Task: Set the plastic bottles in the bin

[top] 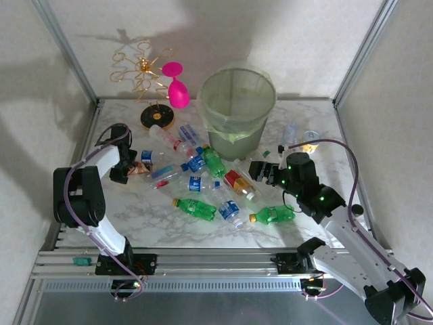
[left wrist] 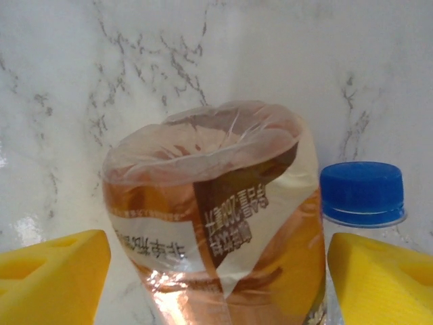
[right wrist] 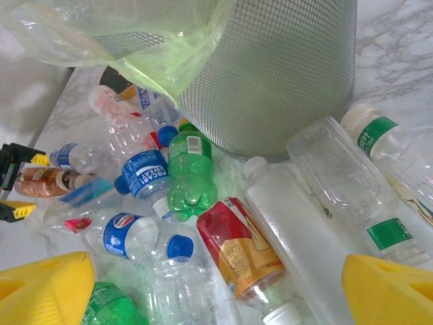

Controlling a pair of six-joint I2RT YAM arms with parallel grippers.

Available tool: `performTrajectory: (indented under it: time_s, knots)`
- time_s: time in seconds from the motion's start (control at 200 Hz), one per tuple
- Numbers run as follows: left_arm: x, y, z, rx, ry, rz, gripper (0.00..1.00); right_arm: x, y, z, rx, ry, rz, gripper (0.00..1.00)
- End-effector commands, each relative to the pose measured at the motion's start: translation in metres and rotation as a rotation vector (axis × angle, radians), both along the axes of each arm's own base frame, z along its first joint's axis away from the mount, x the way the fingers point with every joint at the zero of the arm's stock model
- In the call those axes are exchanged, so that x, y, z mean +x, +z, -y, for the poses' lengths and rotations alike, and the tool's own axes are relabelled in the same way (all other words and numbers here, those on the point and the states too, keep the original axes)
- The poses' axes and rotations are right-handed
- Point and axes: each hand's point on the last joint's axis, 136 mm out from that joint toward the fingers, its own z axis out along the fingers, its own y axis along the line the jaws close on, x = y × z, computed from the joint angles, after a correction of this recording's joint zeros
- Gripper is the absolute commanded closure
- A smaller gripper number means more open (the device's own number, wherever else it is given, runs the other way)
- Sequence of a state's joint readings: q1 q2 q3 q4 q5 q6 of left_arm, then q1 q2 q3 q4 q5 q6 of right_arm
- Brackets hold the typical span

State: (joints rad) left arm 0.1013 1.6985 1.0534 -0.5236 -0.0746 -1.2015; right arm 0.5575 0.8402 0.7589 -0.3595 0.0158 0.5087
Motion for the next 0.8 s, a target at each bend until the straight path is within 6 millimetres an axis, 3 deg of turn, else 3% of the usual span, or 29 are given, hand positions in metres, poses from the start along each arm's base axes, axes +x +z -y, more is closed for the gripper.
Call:
performTrajectory:
  time_s: [0.0, 0.18, 0.335, 0.496, 0.626, 0.731, 0.796]
  knots:
    - [-0.006, -0.003, -0.007, 0.023, 0.042, 0.000, 0.21, 0.004, 0.007, 0.000, -0.012, -0.009, 0.022, 0.06]
    - [-0.015, -0.013, -0.006, 0.022, 0.039, -0.020, 0.33, 0.006, 0.005, -0.003, -0.005, -0.006, 0.006, 0.06]
    - [-0.021, -0.016, -0.005, 0.023, 0.031, -0.025, 0.38, 0.004, 0.010, -0.003, 0.009, -0.010, 0.014, 0.06]
    - [-0.029, -0.008, -0.009, 0.048, 0.026, -0.022, 0.48, 0.009, 0.017, 0.017, -0.001, -0.133, 0.003, 0.04]
    - [-0.035, 0.019, -0.016, 0.087, 0.037, 0.019, 0.50, 0.008, 0.034, 0.035, 0.053, -0.251, 0.034, 0.03]
    - [-0.035, 0.057, -0.024, 0.139, 0.040, 0.099, 0.50, -0.013, 0.064, 0.005, 0.089, 0.014, 0.156, 0.03]
    - [-0.036, 0.087, -0.029, 0.180, 0.036, 0.149, 0.52, -0.021, 0.070, -0.004, 0.109, 0.084, 0.178, 0.04]
